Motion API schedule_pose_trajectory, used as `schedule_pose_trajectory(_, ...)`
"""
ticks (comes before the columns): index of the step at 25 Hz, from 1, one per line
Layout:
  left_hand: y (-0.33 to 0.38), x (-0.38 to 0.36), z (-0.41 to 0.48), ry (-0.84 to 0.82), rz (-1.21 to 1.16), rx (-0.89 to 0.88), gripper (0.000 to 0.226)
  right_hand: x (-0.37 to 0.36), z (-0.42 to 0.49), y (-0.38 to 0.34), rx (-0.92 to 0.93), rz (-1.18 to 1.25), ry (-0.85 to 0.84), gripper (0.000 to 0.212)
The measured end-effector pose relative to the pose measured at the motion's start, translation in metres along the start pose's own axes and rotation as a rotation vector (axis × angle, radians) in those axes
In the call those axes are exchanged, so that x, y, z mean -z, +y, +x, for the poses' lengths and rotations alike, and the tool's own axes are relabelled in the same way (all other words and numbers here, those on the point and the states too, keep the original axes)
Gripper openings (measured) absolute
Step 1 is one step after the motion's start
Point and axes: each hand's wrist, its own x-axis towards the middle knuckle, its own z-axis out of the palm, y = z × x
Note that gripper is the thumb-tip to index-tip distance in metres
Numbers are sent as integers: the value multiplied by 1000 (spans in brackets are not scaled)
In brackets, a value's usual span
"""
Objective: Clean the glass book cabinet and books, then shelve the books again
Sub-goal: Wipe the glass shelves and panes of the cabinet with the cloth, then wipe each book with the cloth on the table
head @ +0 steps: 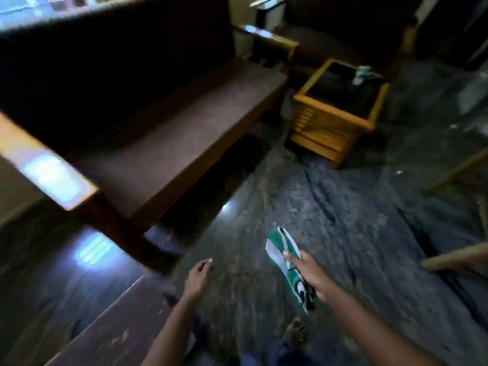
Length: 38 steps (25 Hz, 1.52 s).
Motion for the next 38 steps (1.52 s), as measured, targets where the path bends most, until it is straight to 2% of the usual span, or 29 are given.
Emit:
schedule_pose_trajectory(3, 97, -104, 5, -170, 104, -115, 31, 114, 10, -2, -18, 208, 214, 22)
schedule_pose_trajectory(7, 184, -249, -10, -416, 279, -220, 20, 265, 5, 10, -6, 314, 519, 22)
schedule_pose_trajectory(9, 215, -315, -16, -534, 374, -271, 22, 335, -9, 20, -13, 344, 661, 21)
schedule_pose_trajectory(12, 247, -409, -17, -676, 481, -291, 26, 422, -24, 53, -45, 378, 852, 31)
schedule_pose_trajectory(17, 295, -587, 26, -839, 717, -255, 22, 535, -18, 99, -212, 265, 1075, 37)
schedule_pose_trajectory(23, 355, -799, 64, -952, 959, -259, 26, 645, 18, 106, -402, 298, 1154, 48)
schedule_pose_trajectory(27, 401, -923, 86, -973, 1012, -235, 35, 718, 58, 91, -417, 282, 1247, 43)
schedule_pose_trajectory(32, 454, -1050, 92, -1008, 869, -237, 17, 831, 118, 68, -288, 280, 1365, 38)
schedule_pose_trajectory(38, 538, -1181, 102, -1007, 581, -191, 19, 1013, 184, 39, -81, 299, 1327, 40)
